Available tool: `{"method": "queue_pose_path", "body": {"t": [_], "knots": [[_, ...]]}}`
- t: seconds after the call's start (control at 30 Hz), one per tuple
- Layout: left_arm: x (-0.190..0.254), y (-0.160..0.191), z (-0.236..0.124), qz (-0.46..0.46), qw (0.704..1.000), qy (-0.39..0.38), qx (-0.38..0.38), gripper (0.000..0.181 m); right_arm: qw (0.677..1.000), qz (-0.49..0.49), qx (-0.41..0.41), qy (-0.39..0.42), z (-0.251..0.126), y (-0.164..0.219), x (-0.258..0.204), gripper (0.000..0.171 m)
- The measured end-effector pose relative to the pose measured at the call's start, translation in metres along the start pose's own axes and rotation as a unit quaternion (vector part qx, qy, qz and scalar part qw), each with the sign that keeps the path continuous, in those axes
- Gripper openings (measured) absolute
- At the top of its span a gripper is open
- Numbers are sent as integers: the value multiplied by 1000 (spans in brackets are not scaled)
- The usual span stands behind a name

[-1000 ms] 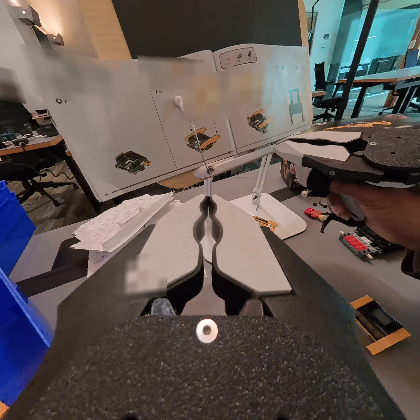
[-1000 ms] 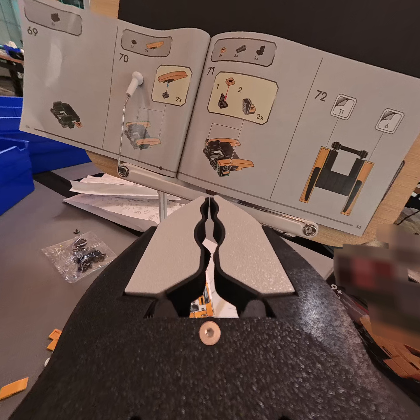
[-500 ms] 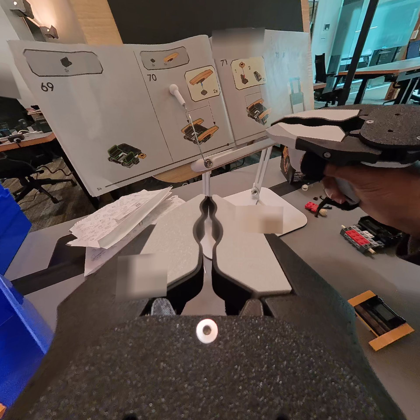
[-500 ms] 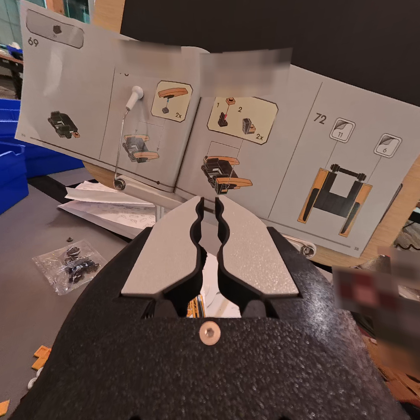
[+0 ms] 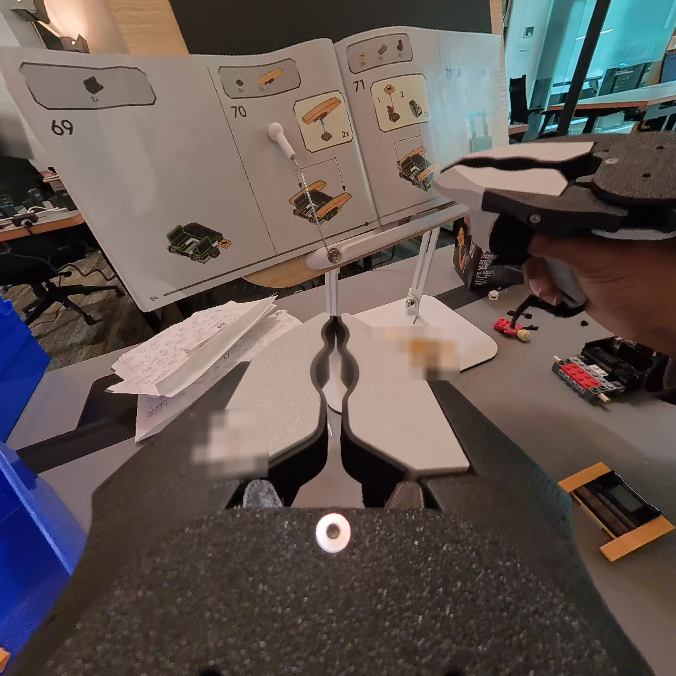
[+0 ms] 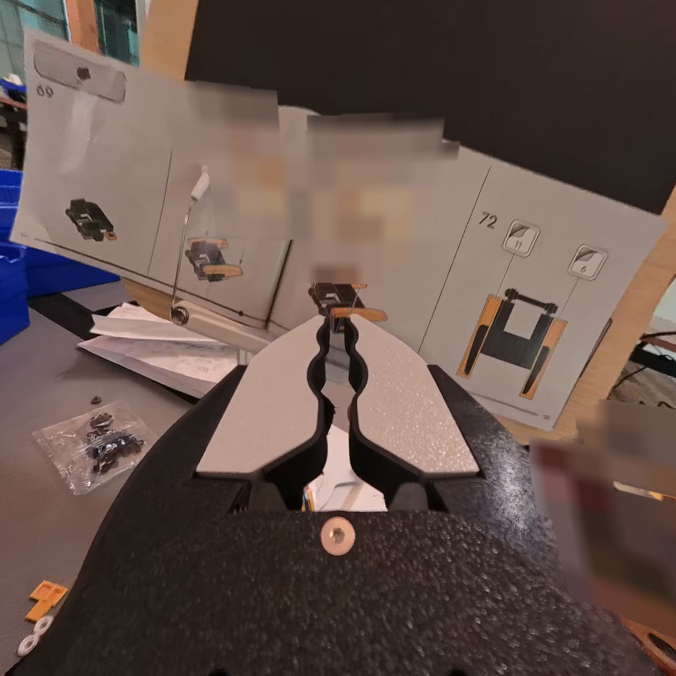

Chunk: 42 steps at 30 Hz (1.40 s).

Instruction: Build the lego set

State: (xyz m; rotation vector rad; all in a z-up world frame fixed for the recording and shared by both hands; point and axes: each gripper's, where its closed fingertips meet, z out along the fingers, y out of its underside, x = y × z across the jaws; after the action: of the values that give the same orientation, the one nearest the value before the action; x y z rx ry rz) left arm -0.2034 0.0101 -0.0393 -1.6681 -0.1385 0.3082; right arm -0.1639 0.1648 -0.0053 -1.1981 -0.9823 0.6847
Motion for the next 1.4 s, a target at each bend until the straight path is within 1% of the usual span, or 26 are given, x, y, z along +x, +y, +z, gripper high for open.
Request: {"method": "queue_pose_path", "body": {"t": [0.23,0.43,0.7,0.8,0.87,0.93,1.03,1.13,1.17,1.23,1.33,1.37,1.4], "knots": [[1,1,0,1,1000,1,-1,0,999,-8,45,15,-3,-43,15,3],[3,2,1,3,1000,3,-3,0,999,-15,47,18,-5,-46,16,0],[4,3,2,9,1000,2,-5,0,998,-30,44,13,14,-60,12,0],[3,3,2,11,1000,1,-5,0,999,-30,40,11,14,-58,11,0],[3,3,2,10,1000,1,-5,0,999,-24,35,5,9,-50,8,0],[3,3,1,9,1000,1,-5,0,999,-23,24,-18,-2,-36,-1,2],[3,1,0,7,1000,4,-5,0,991,-36,-39,-124,-28,2,-36,17],[3,0,0,5,1000,4,-3,0,957,-48,-128,-255,-72,46,-68,32],[2,0,0,5,1000,3,-3,0,947,-48,-147,-282,-86,57,-72,34],[3,1,0,5,1000,4,-5,0,933,-45,-166,-316,-111,70,-76,35],[8,2,1,11,1000,6,-6,0,920,-43,-184,-343,-141,83,-79,38],[9,2,1,15,1000,7,-6,0,912,-50,-199,-356,-151,92,-83,43],[11,2,1,17,1000,8,-6,0,899,-62,-221,-374,-161,103,-89,51]]}}
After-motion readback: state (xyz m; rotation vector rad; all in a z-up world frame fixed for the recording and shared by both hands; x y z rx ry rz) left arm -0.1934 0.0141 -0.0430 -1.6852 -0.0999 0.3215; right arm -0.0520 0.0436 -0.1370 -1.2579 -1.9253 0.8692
